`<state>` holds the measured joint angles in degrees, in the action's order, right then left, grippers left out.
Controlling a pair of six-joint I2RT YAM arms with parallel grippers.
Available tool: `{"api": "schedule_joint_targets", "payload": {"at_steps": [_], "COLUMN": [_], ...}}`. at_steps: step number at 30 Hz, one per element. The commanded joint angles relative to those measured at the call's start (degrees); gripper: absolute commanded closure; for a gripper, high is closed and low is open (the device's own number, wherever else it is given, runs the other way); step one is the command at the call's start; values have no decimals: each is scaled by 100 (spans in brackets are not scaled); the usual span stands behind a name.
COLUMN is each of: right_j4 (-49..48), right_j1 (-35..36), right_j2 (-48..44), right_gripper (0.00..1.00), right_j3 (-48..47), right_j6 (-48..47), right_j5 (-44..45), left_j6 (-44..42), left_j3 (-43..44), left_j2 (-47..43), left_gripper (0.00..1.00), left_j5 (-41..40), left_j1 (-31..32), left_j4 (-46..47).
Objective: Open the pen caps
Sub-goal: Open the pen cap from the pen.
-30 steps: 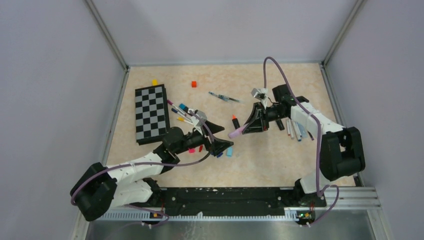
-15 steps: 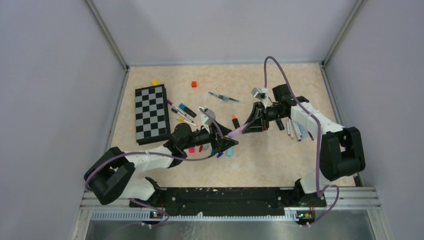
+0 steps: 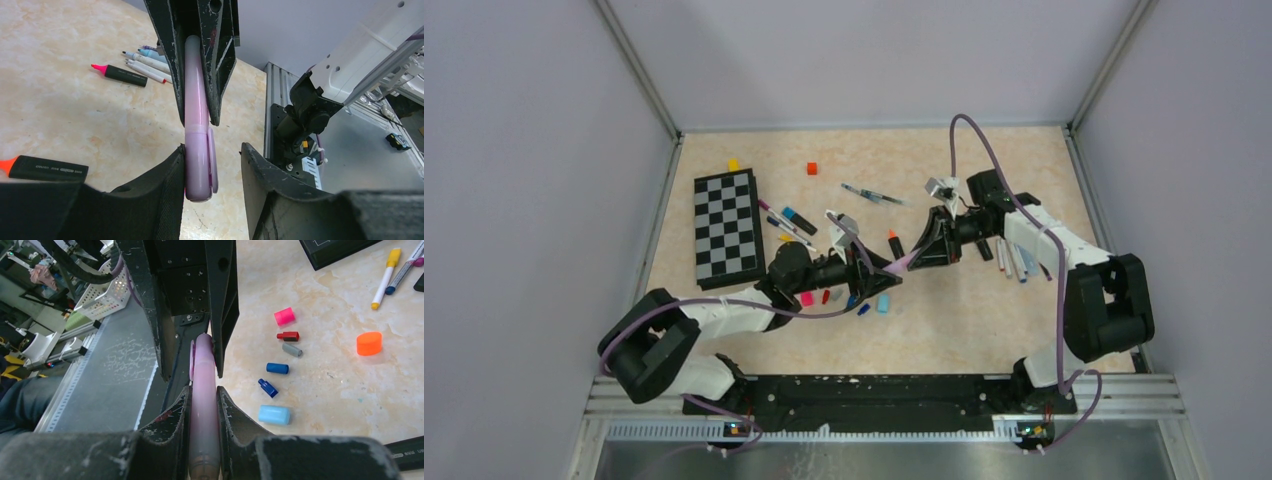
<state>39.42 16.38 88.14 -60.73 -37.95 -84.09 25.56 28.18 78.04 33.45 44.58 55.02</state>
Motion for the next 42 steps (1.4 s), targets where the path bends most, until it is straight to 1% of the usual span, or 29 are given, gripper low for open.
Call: {"api": "schedule_joint_targets", "payload": {"at_steps": [1,2,3,4,6,7,8,11,14,16,19,21,23,26,27,28,29,30,32,35,38,41,42], "right_j4": [-14,-2,10,29,96,153,256,729,1167,1464,1782,1804,1763,1677,1414,907,46,-951,-2822,-4396,-5688,-7035,-7200], "right_j1": [43,47,55,55,49,53,57,37,-89,-241,-531,-684,-814,-882,-882,-894,-906,-913,-928,-918,-919,-865,-824], "right_j2": [-157,-157,-158,-158,-158,-157,-157,-152,-115,-80,-68,-106,-110,-64,-71,-80,-142,-238,-458,-671,-734,-470,-325], "right_gripper": [100,100,100,100,100,100,100,100,100,100,100,100,100,100,100,100,100,100,100,100,100,98,98], "right_j3": [-80,-83,-91,-91,-114,-139,-176,-354,-552,-692,-864,-871,-864,-832,-747,-600,-361,-41,636,1339,1831,2322,2347], "right_j6": [-202,-214,-227,-248,-300,-357,-444,-928,-1289,-1482,-1649,-1646,-1590,-1549,-1369,-893,-133,886,2332,3615,4745,5510,5644], "right_j5": [-91,-87,-85,-78,-77,-76,-64,105,207,206,145,138,161,212,290,469,751,1170,2055,3176,4123,4416,4537], "left_j6": [22,12,3,-5,1,8,10,-36,-290,-595,-1118,-1327,-1403,-1440,-1387,-1298,-1168,-1031,-806,-492,-222,-95,-64], "left_j3": [248,267,292,319,409,452,469,451,414,391,496,462,391,288,232,171,113,50,-62,-83,122,360,399], "left_j2": [42,54,68,83,148,193,208,95,-251,-565,-999,-1206,-1374,-1662,-1786,-1975,-2111,-2217,-2299,-2108,-1681,-1311,-1241], "left_gripper": [53,55,60,66,84,94,100,100,100,100,100,100,100,100,100,100,100,100,100,100,100,100,100], "left_j5": [337,370,413,460,598,656,693,839,895,988,763,750,801,488,253,-81,-464,-957,-1408,-1760,-2031,-2136,-2108], "left_j1": [8,12,3,-1,-20,-34,-44,-135,-319,-457,-560,-584,-634,-697,-702,-697,-704,-705,-703,-699,-698,-703,-699], "left_j4": [228,207,178,123,-26,-97,-138,-412,-1131,-1789,-3207,-3769,-4064,-4368,-4358,-4313,-4271,-4188,-3998,-3775,-3972,-4237,-4238]}}
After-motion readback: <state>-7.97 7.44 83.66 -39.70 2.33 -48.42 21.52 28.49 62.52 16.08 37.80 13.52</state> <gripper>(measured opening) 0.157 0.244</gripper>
